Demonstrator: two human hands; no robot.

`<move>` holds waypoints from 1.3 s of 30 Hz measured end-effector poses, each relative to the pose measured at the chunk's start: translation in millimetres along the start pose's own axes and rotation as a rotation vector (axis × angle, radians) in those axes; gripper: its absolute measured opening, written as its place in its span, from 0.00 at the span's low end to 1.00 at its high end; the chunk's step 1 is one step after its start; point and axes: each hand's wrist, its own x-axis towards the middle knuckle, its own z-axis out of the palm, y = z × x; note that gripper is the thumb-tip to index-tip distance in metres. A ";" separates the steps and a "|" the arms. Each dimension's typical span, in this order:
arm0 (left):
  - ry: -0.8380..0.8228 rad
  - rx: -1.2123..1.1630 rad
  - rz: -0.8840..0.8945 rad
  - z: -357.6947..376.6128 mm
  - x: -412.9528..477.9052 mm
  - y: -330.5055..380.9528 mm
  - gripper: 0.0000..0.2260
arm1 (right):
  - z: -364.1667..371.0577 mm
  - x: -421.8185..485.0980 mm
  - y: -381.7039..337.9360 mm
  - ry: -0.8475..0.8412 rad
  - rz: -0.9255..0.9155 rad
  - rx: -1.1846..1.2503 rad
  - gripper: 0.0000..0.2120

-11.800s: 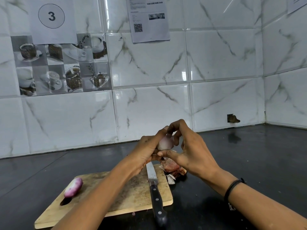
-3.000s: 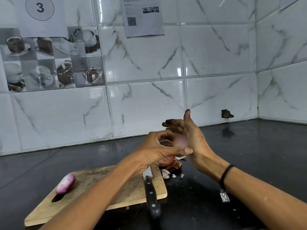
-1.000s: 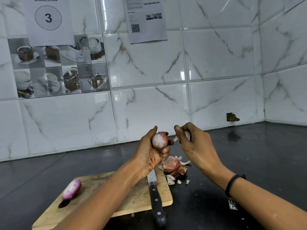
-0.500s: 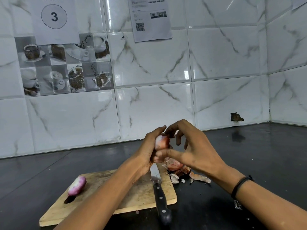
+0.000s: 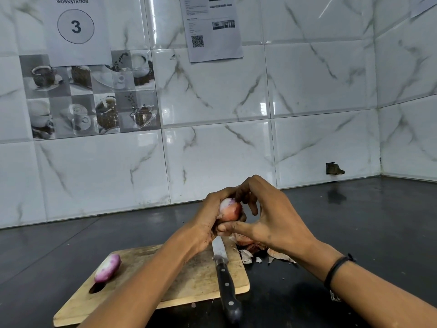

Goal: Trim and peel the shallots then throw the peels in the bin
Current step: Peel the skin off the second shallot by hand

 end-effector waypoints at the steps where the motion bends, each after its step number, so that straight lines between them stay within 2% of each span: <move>1: 0.006 0.003 -0.008 -0.7 0.8 -0.6 0.17 | 0.3 -0.1 0.4 -0.002 -0.008 -0.002 0.24; 4: 0.012 -0.015 -0.013 -1.4 0.9 0.0 0.18 | 1.0 -0.6 -0.2 -0.003 -0.002 0.017 0.22; 8: 0.035 0.030 0.007 -0.5 1.0 -0.4 0.20 | -4.0 -0.3 -0.8 -0.011 0.104 0.120 0.26; 12: 0.019 0.040 0.013 -3.2 2.7 -1.5 0.21 | -5.2 0.4 -1.3 -0.004 0.096 0.201 0.13; 15: -0.004 0.029 0.018 -6.6 3.4 0.5 0.22 | -4.7 0.6 -0.1 0.061 0.099 0.169 0.06; 21: 0.149 0.020 -0.013 -5.6 7.9 -3.3 0.20 | 1.1 0.6 10.3 -0.033 0.059 0.015 0.05; 27: 0.253 0.016 -0.029 -6.2 12.9 -5.7 0.19 | 3.9 -0.4 14.0 -0.155 0.004 -0.011 0.06; 32: 0.350 0.004 -0.042 -14.9 17.2 -7.9 0.24 | 5.1 -2.6 13.2 -0.299 -0.004 -0.063 0.08; 35: 0.381 -0.005 -0.050 -18.8 20.4 -8.5 0.29 | 3.3 -1.8 13.2 -0.310 0.023 -0.102 0.08; 39: 0.380 0.085 -0.072 -19.1 19.9 -10.2 0.31 | -2.5 -0.7 13.8 -0.226 0.097 -0.187 0.10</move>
